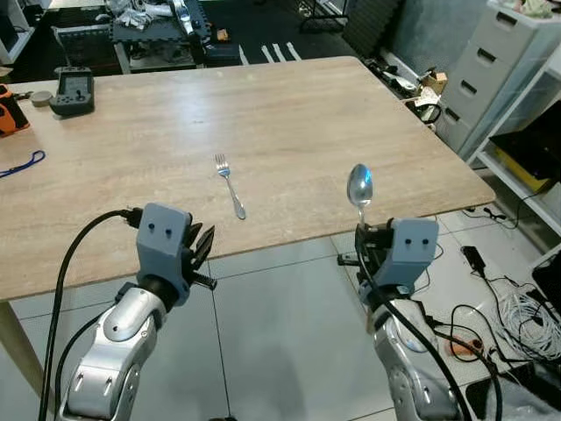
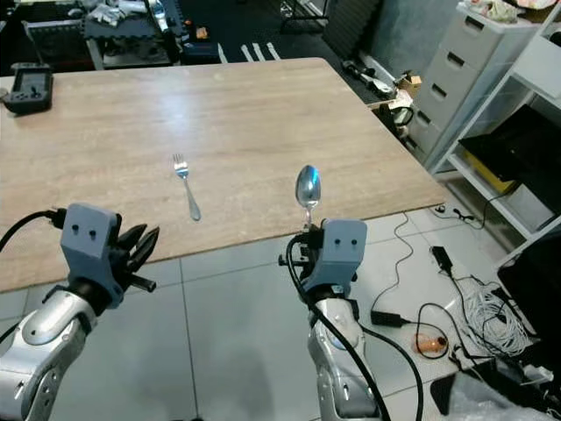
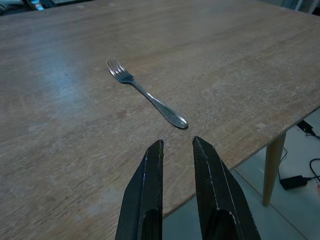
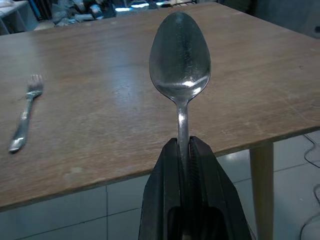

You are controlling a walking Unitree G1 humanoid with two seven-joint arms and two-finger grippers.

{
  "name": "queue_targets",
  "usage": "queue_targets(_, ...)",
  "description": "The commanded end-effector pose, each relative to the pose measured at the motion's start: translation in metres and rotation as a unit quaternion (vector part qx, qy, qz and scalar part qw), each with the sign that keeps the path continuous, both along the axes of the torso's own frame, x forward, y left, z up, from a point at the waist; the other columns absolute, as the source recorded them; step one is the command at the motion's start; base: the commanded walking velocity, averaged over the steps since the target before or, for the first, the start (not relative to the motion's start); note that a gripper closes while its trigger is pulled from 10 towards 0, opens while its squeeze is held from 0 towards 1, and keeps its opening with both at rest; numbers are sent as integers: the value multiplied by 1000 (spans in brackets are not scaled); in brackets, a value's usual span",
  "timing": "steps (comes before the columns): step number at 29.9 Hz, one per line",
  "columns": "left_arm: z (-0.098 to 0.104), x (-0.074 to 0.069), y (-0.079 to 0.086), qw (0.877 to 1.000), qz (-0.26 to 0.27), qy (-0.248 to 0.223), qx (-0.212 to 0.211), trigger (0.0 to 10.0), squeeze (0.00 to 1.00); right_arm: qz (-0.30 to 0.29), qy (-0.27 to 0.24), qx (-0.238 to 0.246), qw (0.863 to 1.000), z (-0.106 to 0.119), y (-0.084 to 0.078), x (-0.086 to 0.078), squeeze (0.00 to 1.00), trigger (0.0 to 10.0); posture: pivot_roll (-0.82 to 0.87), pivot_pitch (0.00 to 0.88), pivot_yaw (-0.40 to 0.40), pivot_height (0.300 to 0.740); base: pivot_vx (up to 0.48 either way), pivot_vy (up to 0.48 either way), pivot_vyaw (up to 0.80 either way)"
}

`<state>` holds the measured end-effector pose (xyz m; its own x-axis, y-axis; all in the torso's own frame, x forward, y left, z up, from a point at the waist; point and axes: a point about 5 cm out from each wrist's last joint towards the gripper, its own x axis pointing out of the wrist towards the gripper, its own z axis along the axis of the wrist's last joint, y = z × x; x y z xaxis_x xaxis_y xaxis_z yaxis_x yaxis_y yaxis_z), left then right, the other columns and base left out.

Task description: Setting the table

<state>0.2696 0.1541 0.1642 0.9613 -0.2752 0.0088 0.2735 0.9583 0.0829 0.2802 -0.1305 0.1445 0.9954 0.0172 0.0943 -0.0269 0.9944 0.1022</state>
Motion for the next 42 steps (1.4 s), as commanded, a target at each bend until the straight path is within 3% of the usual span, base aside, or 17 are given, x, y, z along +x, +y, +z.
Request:
queue_targets(1, -4, 0, -1, 1000, -1, 7, 2, 10000, 0, -4, 2, 1, 1000, -2, -1, -1, 0, 10000, 27, 63, 48, 740, 0, 0, 0)
queue_targets(5, -5, 0, -1, 1000, 1, 8, 2, 10000, 0, -4, 4, 2, 1000, -3, -1, -1, 0, 10000, 26, 62, 48, 740, 0, 0, 0)
queue_targets(42, -8, 0, -4, 1000, -5, 13, 2, 10000, 0, -10, 13, 3, 1000, -5, -4, 0, 0, 9569, 18, 56, 45, 740, 0, 0, -800)
